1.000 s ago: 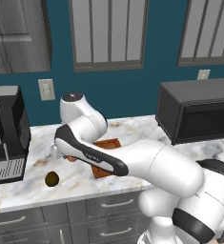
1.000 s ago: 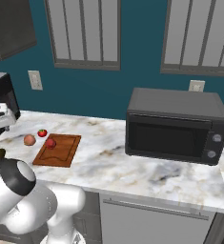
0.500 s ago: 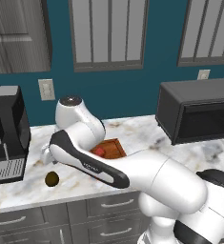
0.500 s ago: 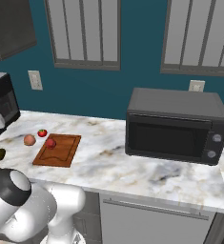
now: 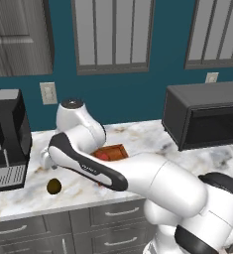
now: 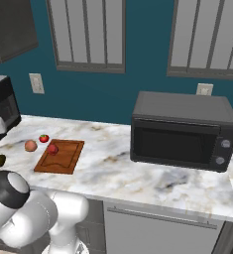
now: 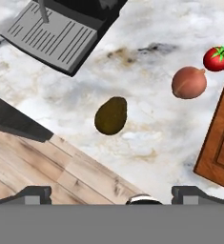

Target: Place the avocado, onion, tomato, and bell pepper on the cutting board.

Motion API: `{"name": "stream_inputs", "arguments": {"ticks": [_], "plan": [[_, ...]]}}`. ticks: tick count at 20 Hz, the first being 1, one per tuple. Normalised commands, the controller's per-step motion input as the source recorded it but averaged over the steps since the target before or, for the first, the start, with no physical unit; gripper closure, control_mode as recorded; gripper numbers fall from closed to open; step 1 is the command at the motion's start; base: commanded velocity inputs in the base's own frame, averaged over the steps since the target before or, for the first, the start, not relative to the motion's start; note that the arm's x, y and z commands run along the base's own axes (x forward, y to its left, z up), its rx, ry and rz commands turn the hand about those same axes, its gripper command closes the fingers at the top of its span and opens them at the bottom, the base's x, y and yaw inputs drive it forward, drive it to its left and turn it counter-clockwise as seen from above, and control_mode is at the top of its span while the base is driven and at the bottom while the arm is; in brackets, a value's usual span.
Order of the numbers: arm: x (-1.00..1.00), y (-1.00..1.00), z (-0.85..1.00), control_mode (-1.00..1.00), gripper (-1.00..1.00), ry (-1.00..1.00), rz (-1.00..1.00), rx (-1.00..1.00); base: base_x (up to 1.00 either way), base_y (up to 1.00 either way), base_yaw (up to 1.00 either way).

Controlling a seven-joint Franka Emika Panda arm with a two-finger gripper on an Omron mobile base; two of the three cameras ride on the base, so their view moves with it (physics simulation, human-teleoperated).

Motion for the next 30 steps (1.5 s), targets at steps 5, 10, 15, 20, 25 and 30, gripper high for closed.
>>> {"name": "stream_inputs", "arguments": {"ticks": [5, 10, 15, 20, 25, 30], "plan": [[0.26, 0.11, -0.12, -1.0, -1.0, 0.09, 0.0, 0.0, 0.0, 0.0, 0.0], [0.22, 0.18, -0.23, -1.0, -1.0, 0.06, 0.0, -0.01, 0.0, 0.0, 0.0], [0.09, 0.16, -0.16, -1.0, -1.0, 0.0, 0.0, -0.05, 0.0, 0.0, 0.0], [0.05, 0.12, -0.09, -1.0, -1.0, 0.0, 0.0, -0.05, 0.0, 0.0, 0.0], [0.15, 0.21, -0.08, -1.0, -1.0, 0.0, 0.0, -0.04, 0.0, 0.0, 0.0], [0.23, 0.12, -0.11, -1.0, -1.0, 0.04, -0.01, -0.01, 0.0, 0.0, 0.0]]}}
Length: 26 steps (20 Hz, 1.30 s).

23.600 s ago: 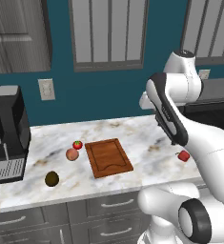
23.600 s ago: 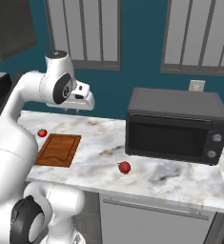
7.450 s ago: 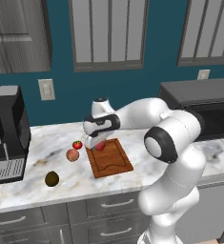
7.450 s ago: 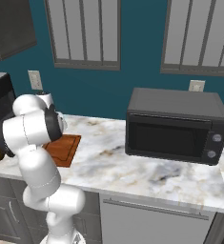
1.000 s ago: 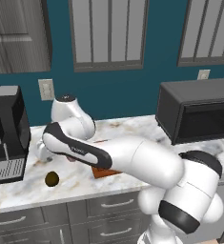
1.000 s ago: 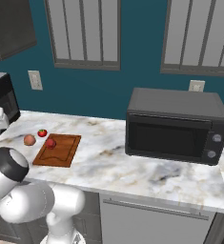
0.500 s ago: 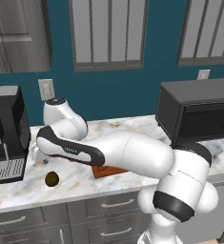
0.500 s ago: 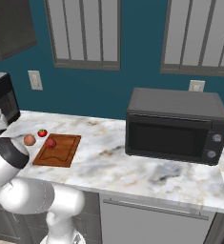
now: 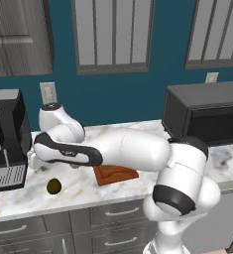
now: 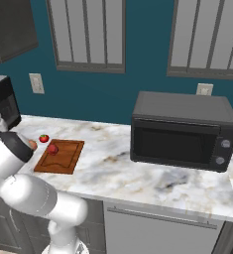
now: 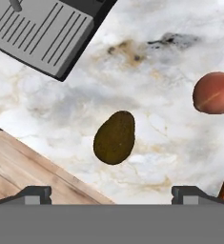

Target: Place the avocado, onion, tomato, and bell pepper on the cutting board.

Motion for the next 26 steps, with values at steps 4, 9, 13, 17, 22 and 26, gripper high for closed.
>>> {"name": "stream_inputs", "arguments": {"ticks": [4, 9, 13, 17, 22, 26], "plan": [[0.18, 0.01, -0.12, -1.0, -1.0, 0.07, -0.02, 0.0, 0.0, 0.0, 0.0], [0.12, 0.02, -0.16, -1.0, -1.0, 0.08, -0.03, 0.0, 0.0, 0.0, 0.0], [0.01, 0.01, -0.18, -1.0, -1.0, 0.06, -0.03, 0.0, 0.0, 0.0, 0.0], [0.0, 0.0, -0.17, -1.0, -1.0, 0.03, -0.03, 0.0, 0.0, 0.0, 0.0], [0.0, 0.02, -0.17, -1.0, -1.0, 0.02, -0.03, 0.0, 0.0, 0.0, 0.0], [0.0, 0.06, -0.15, -1.0, -1.0, 0.01, -0.03, 0.0, 0.0, 0.0, 0.0]]}}
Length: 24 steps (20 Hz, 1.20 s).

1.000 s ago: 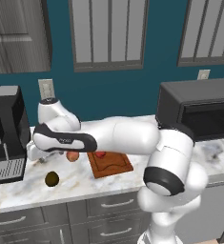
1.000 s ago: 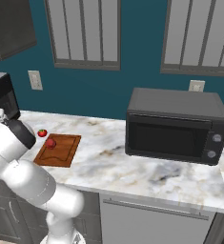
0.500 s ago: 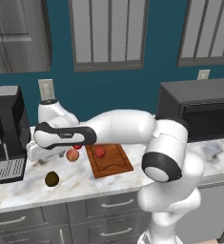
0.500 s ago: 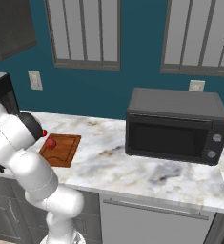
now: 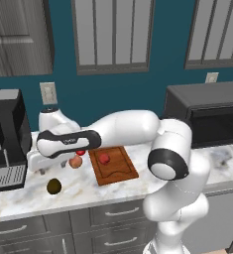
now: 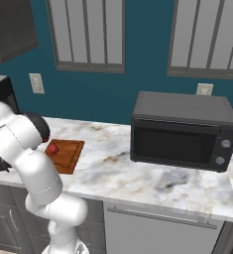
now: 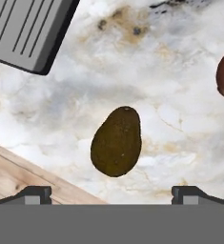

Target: Place the avocado, onion, tomato, and bell pepper on the cutting board.

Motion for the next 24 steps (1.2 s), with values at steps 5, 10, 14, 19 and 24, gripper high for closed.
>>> {"name": "stream_inputs", "arguments": {"ticks": [5, 10, 14, 19, 24], "plan": [[0.0, 0.01, -0.13, -1.0, -1.0, 0.01, -0.03, 0.0, 0.0, 0.0, 0.0], [0.0, 0.0, -0.13, -1.0, -1.0, 0.02, -0.03, 0.0, 0.0, 0.0, 0.0], [0.0, 0.0, -0.12, -1.0, -1.0, 0.02, -0.03, 0.0, 0.0, 0.0, 0.0], [0.0, 0.0, -0.14, -1.0, -1.0, 0.02, -0.03, 0.0, 0.0, 0.0, 0.0], [0.0, 0.0, -0.16, -1.0, -1.0, 0.03, -0.03, 0.0, 0.0, 0.0, 0.0]]}}
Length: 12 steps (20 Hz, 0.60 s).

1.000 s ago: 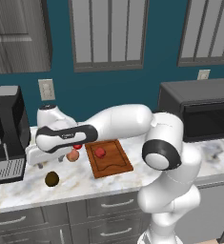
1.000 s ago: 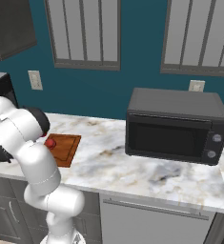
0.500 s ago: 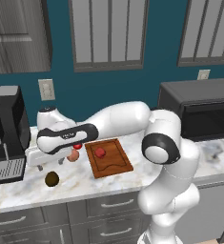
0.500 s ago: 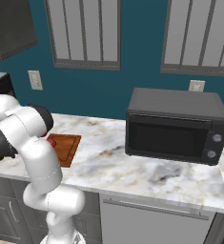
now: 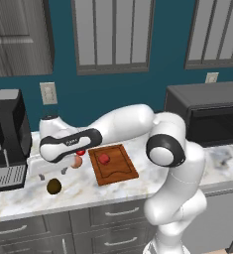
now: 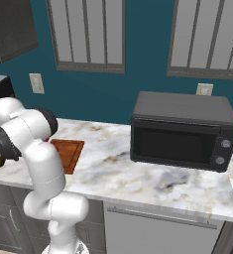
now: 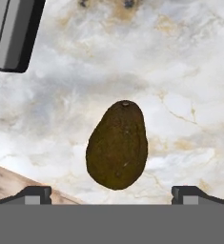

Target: Place the avocado, onion, tomato, and bell pepper on the cutting board.

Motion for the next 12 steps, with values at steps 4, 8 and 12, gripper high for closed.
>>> {"name": "stream_inputs", "arguments": {"ticks": [4, 8, 12], "plan": [[0.03, 0.0, -0.19, -1.0, -1.0, 0.06, -0.03, 0.0, 0.0, 0.0, 0.0], [0.06, 0.0, -0.2, -1.0, -1.0, 0.06, -0.03, 0.0, 0.0, 0.0, 0.0], [0.08, 0.0, -0.21, -1.0, -1.0, 0.06, -0.03, -0.01, 0.0, 0.0, 0.0]]}}
